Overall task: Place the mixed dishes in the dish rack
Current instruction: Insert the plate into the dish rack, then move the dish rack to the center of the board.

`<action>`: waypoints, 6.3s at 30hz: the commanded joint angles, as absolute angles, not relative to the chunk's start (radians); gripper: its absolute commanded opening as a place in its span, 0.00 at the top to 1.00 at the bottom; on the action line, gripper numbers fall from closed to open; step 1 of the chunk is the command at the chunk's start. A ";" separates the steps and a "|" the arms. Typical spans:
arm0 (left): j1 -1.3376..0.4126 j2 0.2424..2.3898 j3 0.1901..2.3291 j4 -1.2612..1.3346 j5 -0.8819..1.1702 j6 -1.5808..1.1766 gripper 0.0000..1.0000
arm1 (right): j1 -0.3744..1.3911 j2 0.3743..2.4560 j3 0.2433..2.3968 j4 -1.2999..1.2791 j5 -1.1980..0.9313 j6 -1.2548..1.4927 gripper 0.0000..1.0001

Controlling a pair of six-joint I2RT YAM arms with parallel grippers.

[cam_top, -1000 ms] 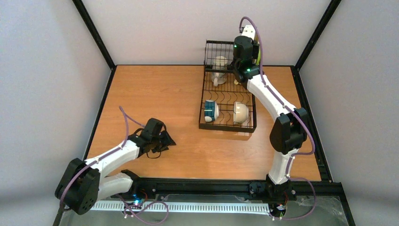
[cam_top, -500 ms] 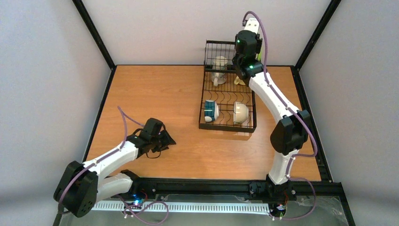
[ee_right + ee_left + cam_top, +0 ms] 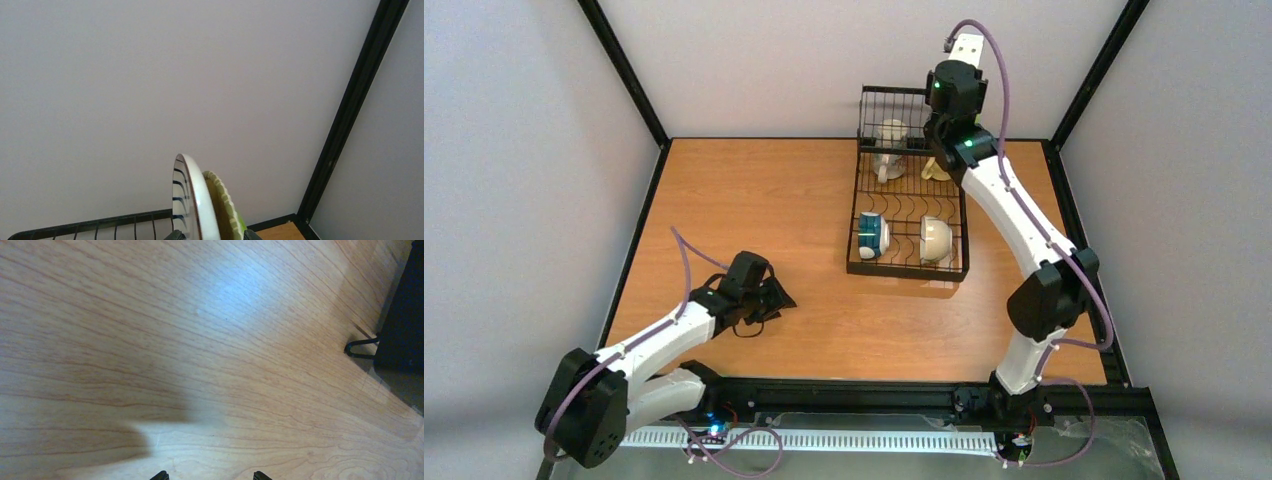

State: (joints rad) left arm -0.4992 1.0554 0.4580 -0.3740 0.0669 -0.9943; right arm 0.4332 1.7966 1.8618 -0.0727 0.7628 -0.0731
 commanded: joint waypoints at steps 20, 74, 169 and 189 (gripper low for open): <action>-0.499 1.257 0.740 -0.367 0.002 -0.938 0.05 | 0.443 1.226 1.210 -0.431 0.734 0.402 0.26; -0.499 1.776 1.085 0.219 -0.065 -0.541 0.06 | 0.205 1.737 1.057 -0.051 0.402 0.383 0.26; -0.625 1.801 0.914 0.207 -0.241 -0.698 0.39 | 0.352 1.921 1.188 -0.089 0.327 0.294 0.98; -0.627 1.627 0.724 0.225 -0.283 -0.763 0.43 | 0.400 1.917 1.207 -0.088 0.340 0.246 0.98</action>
State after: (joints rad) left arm -0.6125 1.6566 0.7616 0.2409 -0.2741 -0.7467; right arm 0.3313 1.8881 1.1763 -0.0975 0.3626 0.3370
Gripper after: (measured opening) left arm 0.596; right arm 0.140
